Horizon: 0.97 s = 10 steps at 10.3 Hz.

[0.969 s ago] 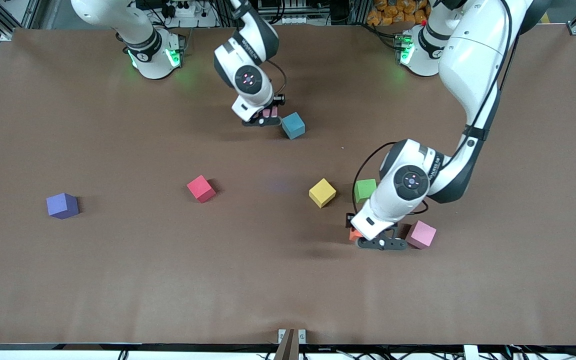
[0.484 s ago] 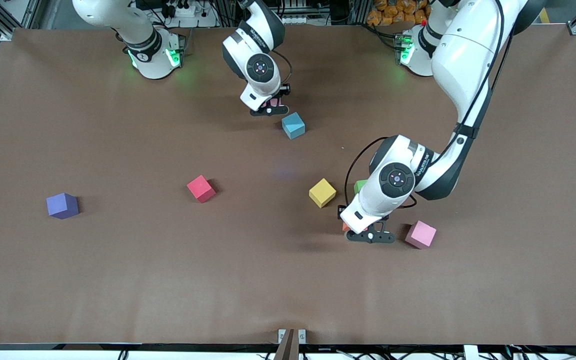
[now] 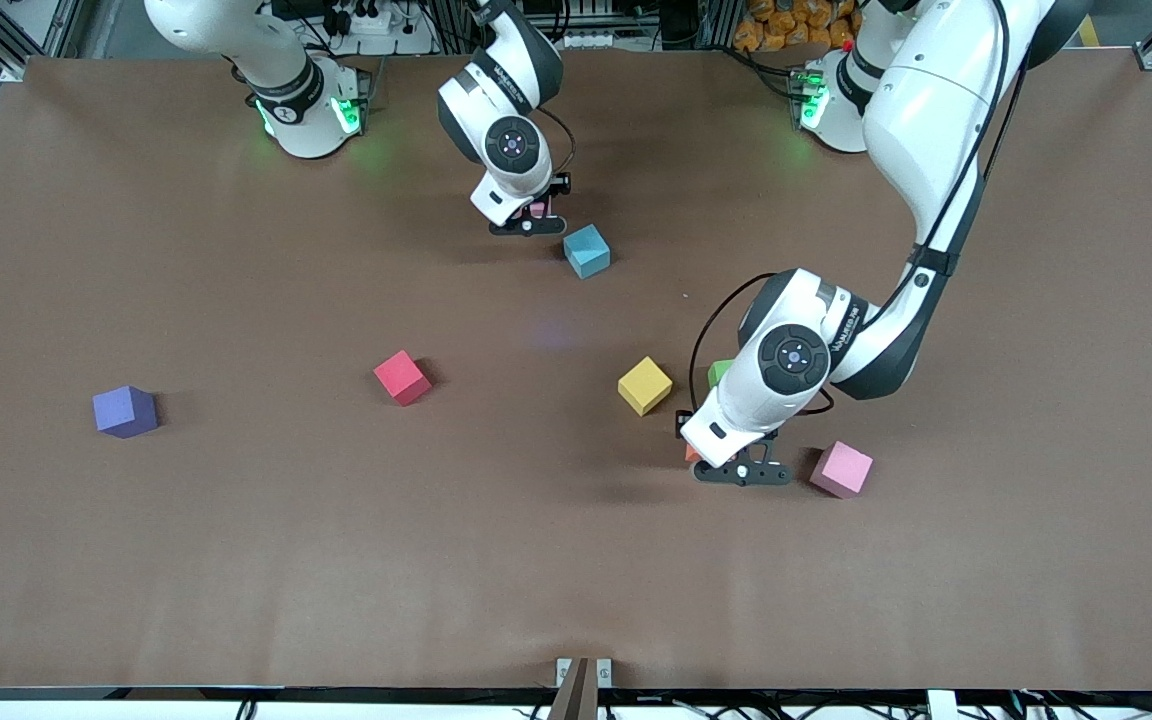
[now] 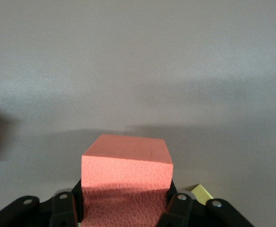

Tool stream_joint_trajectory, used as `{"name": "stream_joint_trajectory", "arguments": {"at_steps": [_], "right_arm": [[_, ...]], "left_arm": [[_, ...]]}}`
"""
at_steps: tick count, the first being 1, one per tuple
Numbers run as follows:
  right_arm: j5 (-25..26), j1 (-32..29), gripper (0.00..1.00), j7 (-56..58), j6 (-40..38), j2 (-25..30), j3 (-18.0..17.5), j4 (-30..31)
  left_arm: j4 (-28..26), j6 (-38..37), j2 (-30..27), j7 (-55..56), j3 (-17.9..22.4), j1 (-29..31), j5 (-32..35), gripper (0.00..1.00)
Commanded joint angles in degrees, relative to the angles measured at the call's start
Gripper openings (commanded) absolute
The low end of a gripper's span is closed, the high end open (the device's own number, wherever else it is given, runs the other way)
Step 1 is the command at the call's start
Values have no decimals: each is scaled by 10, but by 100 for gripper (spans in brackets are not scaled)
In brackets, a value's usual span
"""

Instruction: Arrange blocks into number 1

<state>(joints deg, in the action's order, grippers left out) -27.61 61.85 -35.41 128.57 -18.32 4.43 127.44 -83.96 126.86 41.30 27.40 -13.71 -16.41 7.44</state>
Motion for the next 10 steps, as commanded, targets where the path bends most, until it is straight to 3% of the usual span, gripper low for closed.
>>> {"name": "stream_joint_trajectory", "arguments": {"at_steps": [1, 3, 5, 10], "right_arm": [[16, -53, 100, 14, -51, 66, -4, 2], [66, -122, 100, 70, -147, 99, -4, -38], [120, -189, 100, 75, -225, 97, -2, -110], [135, -356, 100, 73, -231, 80, 14, -195]], "left_arm": [[-5, -11, -20, 26, 1, -15, -8, 0], [-6, -11, -25, 69, 2, -41, -8, 0], [-6, -11, -25, 117, 2, -76, -2, 0], [-5, -35, -24, 264, 2, -208, -8, 0]]}}
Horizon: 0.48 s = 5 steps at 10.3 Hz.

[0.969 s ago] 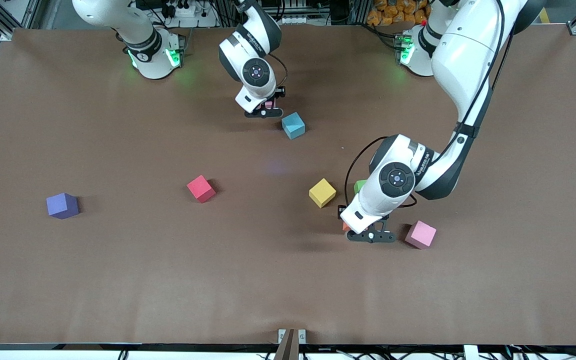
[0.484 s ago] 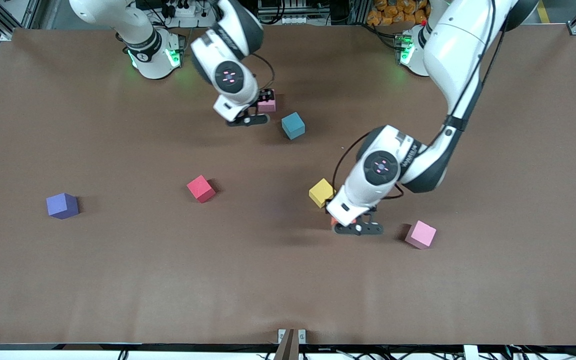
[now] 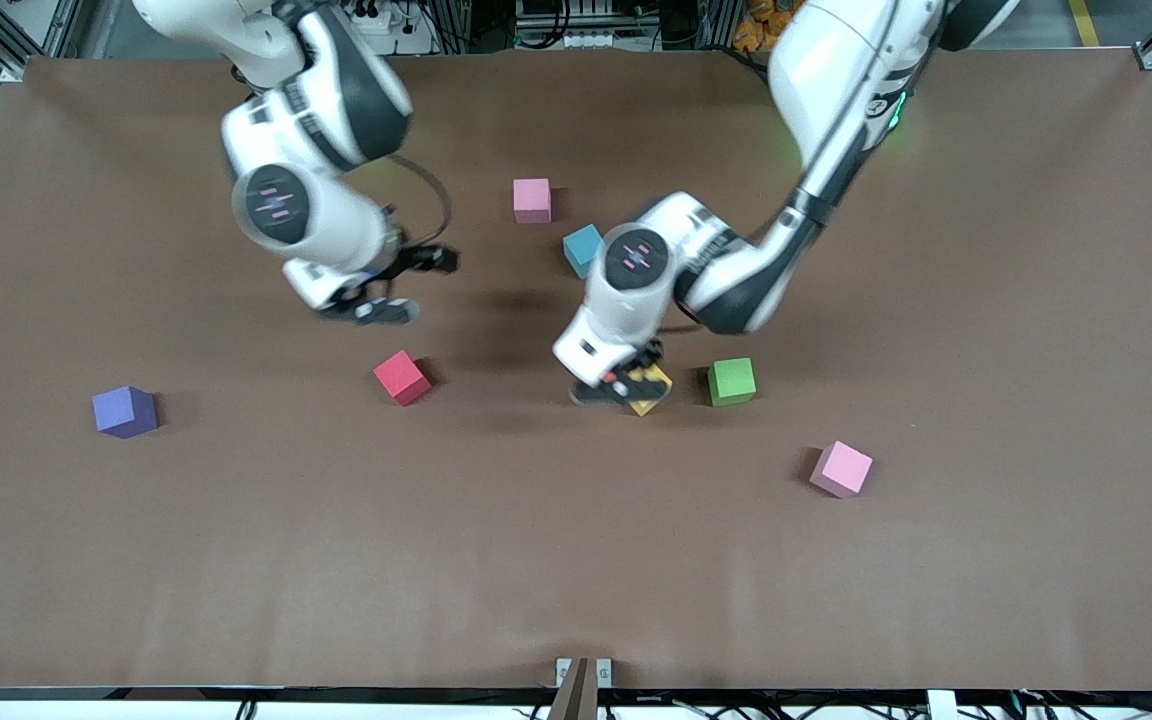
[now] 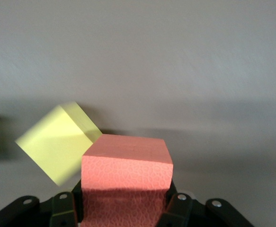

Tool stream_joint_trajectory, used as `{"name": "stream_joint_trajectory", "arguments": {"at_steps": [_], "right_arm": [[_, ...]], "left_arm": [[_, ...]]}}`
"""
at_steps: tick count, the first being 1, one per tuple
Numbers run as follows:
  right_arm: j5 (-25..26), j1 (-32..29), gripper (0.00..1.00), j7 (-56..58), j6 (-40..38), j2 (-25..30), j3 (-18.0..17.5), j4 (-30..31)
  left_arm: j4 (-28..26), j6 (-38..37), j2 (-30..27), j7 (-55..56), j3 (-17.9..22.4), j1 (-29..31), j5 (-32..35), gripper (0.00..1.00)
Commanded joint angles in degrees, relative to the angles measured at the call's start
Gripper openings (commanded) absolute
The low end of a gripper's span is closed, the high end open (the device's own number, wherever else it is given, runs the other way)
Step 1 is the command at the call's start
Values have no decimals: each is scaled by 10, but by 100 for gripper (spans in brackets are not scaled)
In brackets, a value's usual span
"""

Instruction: Arrange blocks into number 1

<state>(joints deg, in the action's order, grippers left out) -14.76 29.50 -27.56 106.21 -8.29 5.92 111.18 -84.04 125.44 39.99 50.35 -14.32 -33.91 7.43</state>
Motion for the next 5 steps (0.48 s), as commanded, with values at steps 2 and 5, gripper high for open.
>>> {"name": "stream_joint_trajectory", "arguments": {"at_steps": [2, 5], "right_arm": [[5, -49, 100, -5, -2, -39, 35, -60], [5, -66, 100, 8, 11, -82, 55, -89]], "left_arm": [[-6, -29, -10, 104, 8, -81, -4, 0], [-15, -38, 2, 210, 11, -149, 1, 0]]}}
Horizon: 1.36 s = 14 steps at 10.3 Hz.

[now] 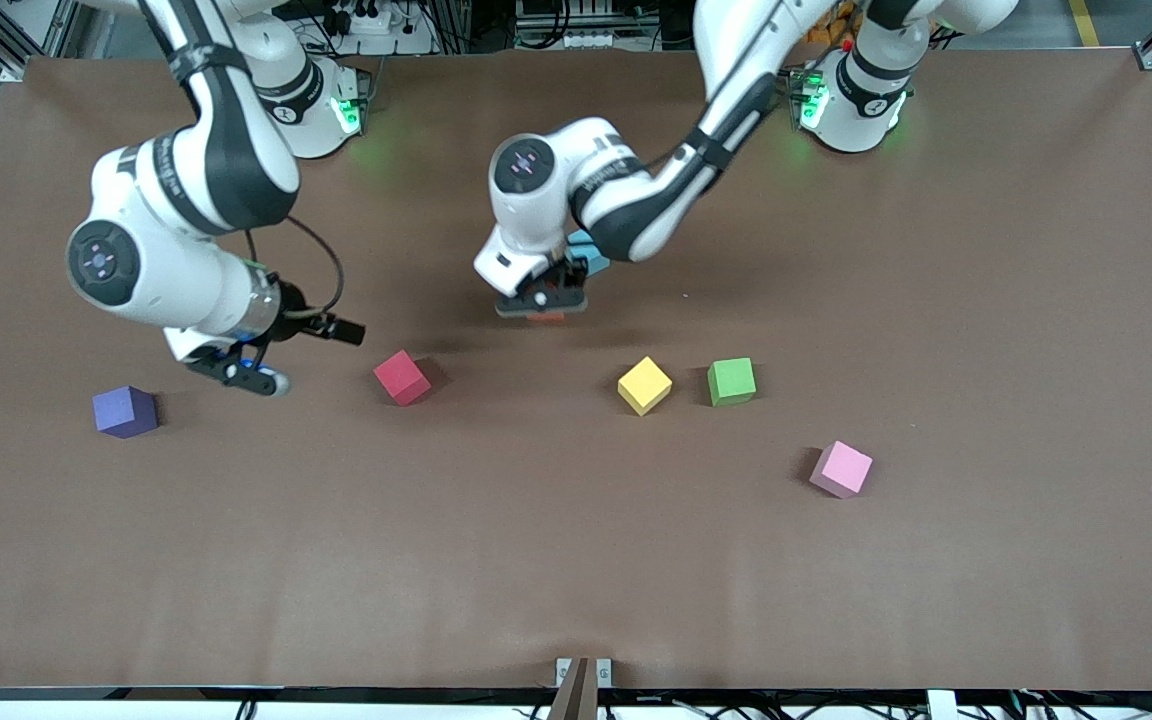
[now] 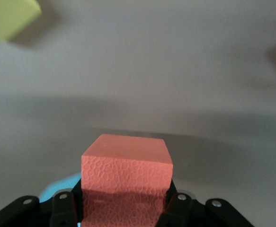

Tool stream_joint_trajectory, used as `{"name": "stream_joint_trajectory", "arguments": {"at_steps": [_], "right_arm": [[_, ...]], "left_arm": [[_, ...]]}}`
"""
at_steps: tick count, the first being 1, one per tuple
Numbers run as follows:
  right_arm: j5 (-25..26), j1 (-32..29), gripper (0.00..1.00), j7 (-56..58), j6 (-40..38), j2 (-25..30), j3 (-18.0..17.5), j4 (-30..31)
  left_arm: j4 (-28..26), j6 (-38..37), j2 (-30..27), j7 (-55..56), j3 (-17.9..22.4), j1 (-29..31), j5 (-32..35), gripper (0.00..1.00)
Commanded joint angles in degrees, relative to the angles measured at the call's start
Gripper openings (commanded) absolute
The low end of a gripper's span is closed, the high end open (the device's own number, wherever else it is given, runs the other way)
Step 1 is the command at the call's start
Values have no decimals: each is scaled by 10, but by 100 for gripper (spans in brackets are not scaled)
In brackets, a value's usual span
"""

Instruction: Arrange blocks into number 1

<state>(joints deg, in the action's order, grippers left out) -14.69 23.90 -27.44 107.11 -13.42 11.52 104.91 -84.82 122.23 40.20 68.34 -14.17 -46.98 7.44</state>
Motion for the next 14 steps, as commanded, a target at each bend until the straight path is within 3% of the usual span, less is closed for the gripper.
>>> {"name": "stream_joint_trajectory", "arguments": {"at_steps": [1, 3, 6, 8, 14], "right_arm": [[-2, -12, 100, 9, 17, -37, -2, -24], [-8, -16, 100, -17, 31, -62, -2, -25], [-45, -6, 100, -151, 86, -105, -1, -25], [-46, 17, 100, -257, 103, -115, 8, -25], [-46, 31, 100, -245, 108, -152, 7, -7]], "left_arm": [[-7, -6, 2, 38, 7, -22, 0, 0], [-8, -6, 16, 57, 8, -39, 0, 0], [-27, 1, 22, 50, 6, -42, 0, 0], [-60, 45, 16, 56, 6, -43, -3, 0], [-89, 81, 9, 76, -11, -58, -4, 0]]}}
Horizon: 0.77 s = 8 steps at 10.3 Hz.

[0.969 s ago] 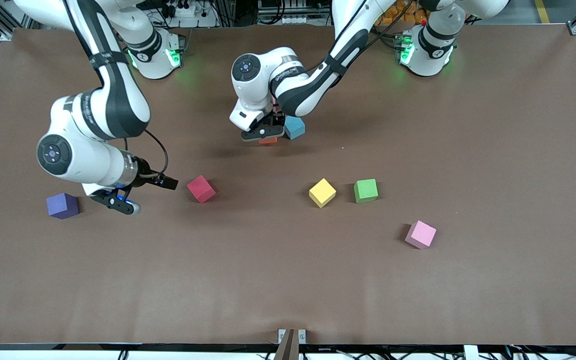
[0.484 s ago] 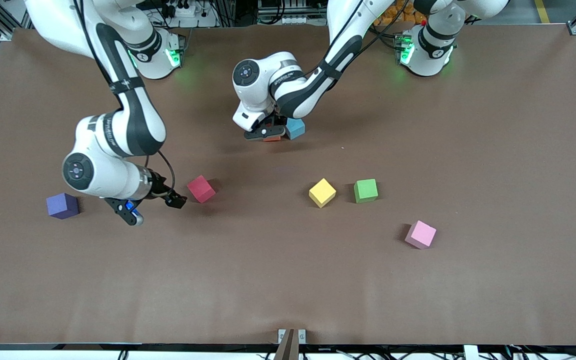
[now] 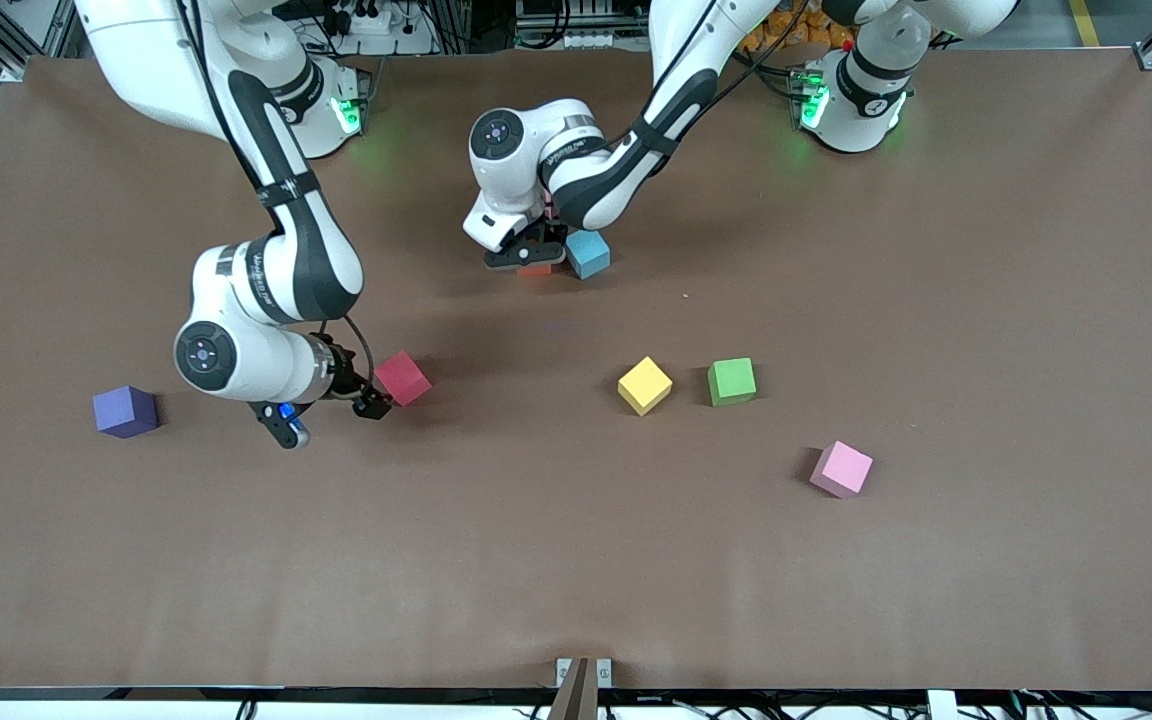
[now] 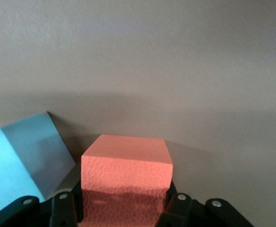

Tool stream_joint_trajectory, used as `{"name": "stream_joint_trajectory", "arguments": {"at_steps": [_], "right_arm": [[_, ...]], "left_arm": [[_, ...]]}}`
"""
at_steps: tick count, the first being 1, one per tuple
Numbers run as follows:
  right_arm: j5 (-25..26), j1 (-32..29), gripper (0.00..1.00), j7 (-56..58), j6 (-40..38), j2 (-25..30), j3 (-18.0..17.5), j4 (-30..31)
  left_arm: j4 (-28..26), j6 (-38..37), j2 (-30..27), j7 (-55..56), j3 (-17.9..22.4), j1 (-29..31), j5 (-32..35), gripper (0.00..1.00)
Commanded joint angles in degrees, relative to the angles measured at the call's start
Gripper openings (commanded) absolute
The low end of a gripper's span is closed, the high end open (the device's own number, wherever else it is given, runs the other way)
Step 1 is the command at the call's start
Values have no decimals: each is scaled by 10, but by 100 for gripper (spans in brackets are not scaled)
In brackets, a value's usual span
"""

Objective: Arrange blocks into number 1
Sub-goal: 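Release the orange cube with the left gripper while the right gripper grasps the red cube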

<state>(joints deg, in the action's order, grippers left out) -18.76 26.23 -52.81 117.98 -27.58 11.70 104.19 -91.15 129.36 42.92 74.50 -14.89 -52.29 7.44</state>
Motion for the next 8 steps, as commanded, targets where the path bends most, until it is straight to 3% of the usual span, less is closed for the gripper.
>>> {"name": "stream_joint_trajectory", "arguments": {"at_steps": [1, 8], "right_arm": [[-6, 8, 100, 9, 3, -17, 5, 1], [-22, 27, 100, 10, 29, -47, 5, 1]], "left_arm": [[-31, 10, -19, 14, -8, -4, -3, 0], [-46, -1, -25, -1, -20, -4, 0, 0]]}}
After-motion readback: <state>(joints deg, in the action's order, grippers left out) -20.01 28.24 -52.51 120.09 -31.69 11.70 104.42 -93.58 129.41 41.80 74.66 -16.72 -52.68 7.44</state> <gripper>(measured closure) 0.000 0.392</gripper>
